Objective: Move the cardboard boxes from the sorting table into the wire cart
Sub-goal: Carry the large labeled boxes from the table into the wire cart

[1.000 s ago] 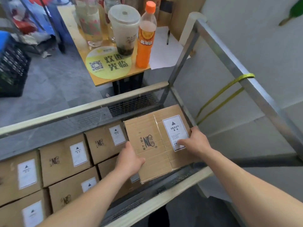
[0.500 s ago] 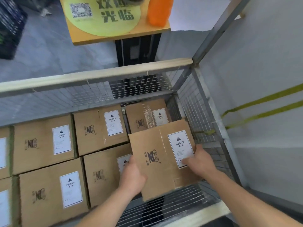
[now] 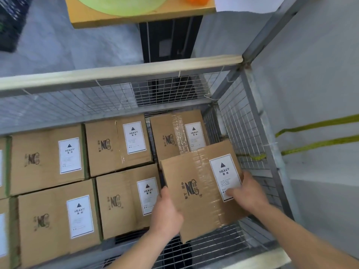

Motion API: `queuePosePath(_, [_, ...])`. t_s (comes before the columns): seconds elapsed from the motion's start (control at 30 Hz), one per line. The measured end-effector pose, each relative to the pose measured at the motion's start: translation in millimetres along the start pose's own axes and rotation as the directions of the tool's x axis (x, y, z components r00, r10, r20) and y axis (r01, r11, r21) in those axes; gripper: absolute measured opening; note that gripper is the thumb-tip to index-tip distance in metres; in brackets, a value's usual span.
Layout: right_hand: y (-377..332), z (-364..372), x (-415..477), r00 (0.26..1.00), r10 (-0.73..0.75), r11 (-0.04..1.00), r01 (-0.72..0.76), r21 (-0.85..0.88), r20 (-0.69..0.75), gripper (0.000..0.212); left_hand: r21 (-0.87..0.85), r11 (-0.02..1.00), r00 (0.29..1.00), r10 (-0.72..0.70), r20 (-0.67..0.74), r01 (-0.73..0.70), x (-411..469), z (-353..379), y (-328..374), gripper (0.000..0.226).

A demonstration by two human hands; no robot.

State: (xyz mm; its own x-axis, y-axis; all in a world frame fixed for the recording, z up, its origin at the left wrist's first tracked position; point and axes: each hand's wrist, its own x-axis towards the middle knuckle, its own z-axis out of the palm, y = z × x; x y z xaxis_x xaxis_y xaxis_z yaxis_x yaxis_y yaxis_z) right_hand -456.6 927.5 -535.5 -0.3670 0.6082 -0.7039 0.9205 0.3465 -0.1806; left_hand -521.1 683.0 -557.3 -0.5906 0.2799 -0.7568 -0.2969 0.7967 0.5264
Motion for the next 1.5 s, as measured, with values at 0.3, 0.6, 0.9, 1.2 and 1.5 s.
queuePosePath(0.3, [4.8, -4.0, -12.4, 1.000, -0.009, 0.999, 0.009, -0.049, 0.013, 0.052, 0.017, 1.000, 1.000, -0.016, 0.012, 0.016, -8.4, -8.1, 4.8, 0.064])
queuePosePath(0.6, [-22.3, -19.4, -8.2, 0.995, -0.094, 0.985, 0.091, -0.147, -0.017, 0.045, -0.078, 0.997, 0.999, -0.011, 0.046, 0.015, 9.9, -36.2, 19.4, 0.046])
queuePosePath(0.9, [-27.8, -24.9, -16.1, 0.991, -0.118, 0.969, 0.102, -0.224, -0.059, 0.047, -0.088, 0.996, 0.998, 0.022, 0.060, -0.016, 13.3, -44.7, 23.2, 0.037])
queuePosePath(1.2, [-30.4, -16.4, -9.7, 0.994, -0.104, 0.971, 0.097, -0.216, -0.023, 0.048, -0.055, 0.998, 0.995, -0.025, 0.092, 0.030, 18.7, -43.9, 19.1, 0.036])
queuePosePath(1.5, [-20.2, 7.4, 25.9, 0.998, -0.059, 0.991, 0.055, -0.118, -0.038, 0.050, -0.107, 0.993, 0.991, -0.028, 0.129, 0.042, 41.6, -29.6, 3.8, 0.055])
